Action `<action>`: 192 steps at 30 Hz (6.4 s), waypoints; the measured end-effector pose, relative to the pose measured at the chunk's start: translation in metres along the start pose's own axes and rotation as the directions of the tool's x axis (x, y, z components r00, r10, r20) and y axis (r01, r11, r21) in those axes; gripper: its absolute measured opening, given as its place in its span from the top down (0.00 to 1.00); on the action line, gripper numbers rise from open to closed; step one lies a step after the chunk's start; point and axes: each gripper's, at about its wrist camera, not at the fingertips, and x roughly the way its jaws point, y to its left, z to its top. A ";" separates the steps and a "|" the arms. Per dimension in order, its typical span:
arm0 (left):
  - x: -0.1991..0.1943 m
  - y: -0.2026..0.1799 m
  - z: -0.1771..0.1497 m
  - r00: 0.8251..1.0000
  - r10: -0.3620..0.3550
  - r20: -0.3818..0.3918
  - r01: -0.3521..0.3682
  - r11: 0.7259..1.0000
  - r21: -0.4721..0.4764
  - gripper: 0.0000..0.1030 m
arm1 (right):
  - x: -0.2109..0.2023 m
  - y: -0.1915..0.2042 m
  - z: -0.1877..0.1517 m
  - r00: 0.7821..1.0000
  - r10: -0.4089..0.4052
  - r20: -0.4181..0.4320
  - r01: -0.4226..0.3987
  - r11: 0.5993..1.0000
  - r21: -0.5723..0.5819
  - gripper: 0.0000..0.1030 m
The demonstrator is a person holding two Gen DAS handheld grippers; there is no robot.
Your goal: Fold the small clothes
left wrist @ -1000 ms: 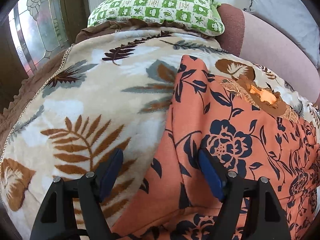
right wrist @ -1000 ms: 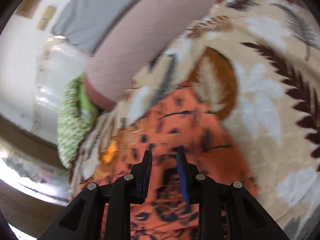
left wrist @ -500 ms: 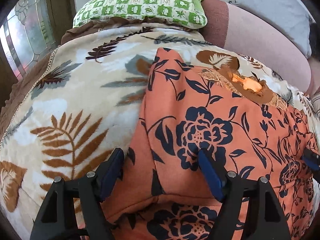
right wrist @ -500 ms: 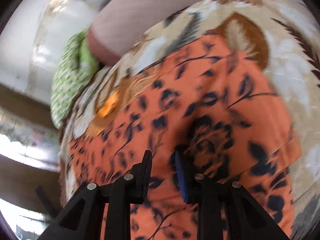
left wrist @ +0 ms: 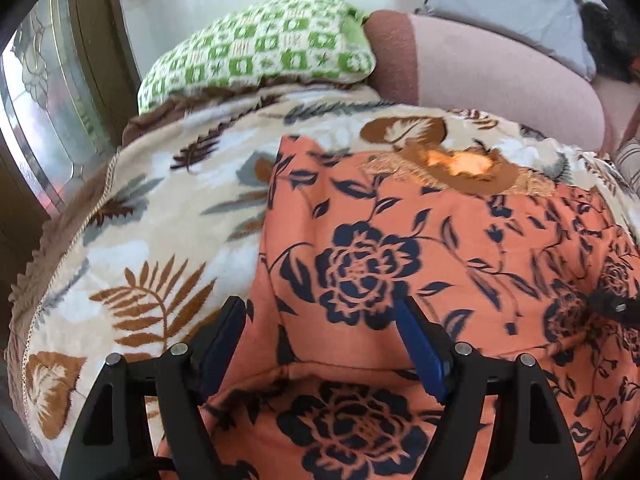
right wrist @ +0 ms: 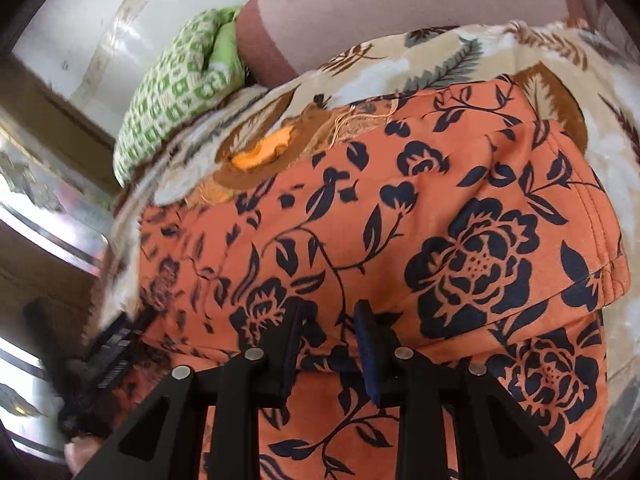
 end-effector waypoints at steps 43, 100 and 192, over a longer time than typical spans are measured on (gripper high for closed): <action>-0.008 -0.004 0.013 0.998 0.027 0.058 -0.026 0.999 -0.024 0.24 | -0.005 0.045 0.001 0.994 -0.001 0.110 0.019 0.987 -0.157 0.68; 0.010 -0.028 0.006 1.000 0.004 0.006 -0.004 0.999 0.046 0.24 | -0.022 0.044 0.006 0.901 -0.340 0.269 0.391 0.905 -0.165 0.68; -0.116 0.141 -0.181 0.832 -0.425 -0.357 0.377 0.904 -0.200 0.88 | -0.146 -0.118 -0.211 0.947 -0.093 -0.307 0.150 0.975 0.166 0.79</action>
